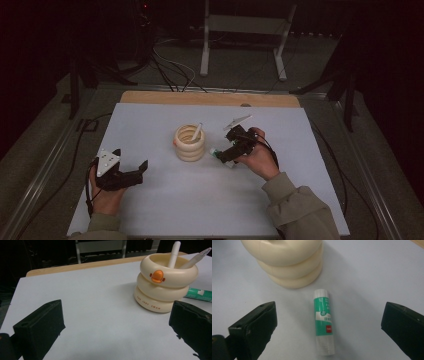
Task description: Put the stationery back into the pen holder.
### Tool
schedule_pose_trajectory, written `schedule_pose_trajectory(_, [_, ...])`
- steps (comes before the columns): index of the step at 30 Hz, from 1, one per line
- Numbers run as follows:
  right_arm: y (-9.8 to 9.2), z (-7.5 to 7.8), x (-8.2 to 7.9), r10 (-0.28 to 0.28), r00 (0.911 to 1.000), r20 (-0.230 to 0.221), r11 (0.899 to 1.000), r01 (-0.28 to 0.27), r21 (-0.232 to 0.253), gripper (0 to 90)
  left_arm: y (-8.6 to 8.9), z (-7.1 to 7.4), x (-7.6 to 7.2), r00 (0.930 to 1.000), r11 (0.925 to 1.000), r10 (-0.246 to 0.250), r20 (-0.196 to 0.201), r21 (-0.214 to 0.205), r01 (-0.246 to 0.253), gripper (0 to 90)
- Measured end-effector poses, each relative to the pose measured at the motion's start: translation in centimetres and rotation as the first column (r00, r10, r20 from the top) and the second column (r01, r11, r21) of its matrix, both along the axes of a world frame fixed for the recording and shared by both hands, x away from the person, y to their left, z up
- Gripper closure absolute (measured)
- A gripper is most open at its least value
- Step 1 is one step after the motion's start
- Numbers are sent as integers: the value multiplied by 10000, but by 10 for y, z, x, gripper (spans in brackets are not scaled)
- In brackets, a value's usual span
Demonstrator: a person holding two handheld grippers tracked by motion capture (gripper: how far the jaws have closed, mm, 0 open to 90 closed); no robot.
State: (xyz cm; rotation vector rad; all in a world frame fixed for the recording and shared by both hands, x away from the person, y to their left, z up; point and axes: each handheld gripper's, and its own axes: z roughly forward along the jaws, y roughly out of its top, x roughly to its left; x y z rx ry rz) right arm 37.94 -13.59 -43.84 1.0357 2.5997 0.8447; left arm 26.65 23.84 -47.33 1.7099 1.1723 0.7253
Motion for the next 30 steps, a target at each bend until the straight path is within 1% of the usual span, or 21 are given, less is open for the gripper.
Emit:
schedule_pose_trajectory(6, [-1, -5, 0, 5, 9999, -119, 9999, -7, -133, 7, 0, 0, 0, 10000, 10000, 0, -7, 5, 0, 4])
schedule_pose_trajectory(11, [-2, -13, 1, -22, 9996, -275, 9996, 14, -291, 7, 0, 0, 0, 10000, 10000, -6, -16, 16, 6, 4])
schedule_pose_trajectory(22, [-2, -17, 2, -65, 9993, -381, 9990, 48, -445, 7, 0, 0, 0, 10000, 10000, 14, 9, -7, -14, 4])
schedule_pose_trajectory(28, [-2, -23, 3, -87, 9984, -561, 9985, 56, -552, 8, 0, 0, 0, 10000, 10000, 2, 0, -7, -2, 4])
schedule_pose_trajectory(29, [-3, -24, 3, -109, 9981, -608, 9984, 74, -569, 10, 0, 0, 0, 10000, 10000, 4, 4, -6, -4, 4])
schedule_pose_trajectory(30, [-3, -25, 3, -118, 9978, -652, 9983, 80, -574, 32, 0, 0, 0, 10000, 10000, 8, 3, -3, -8, 4])
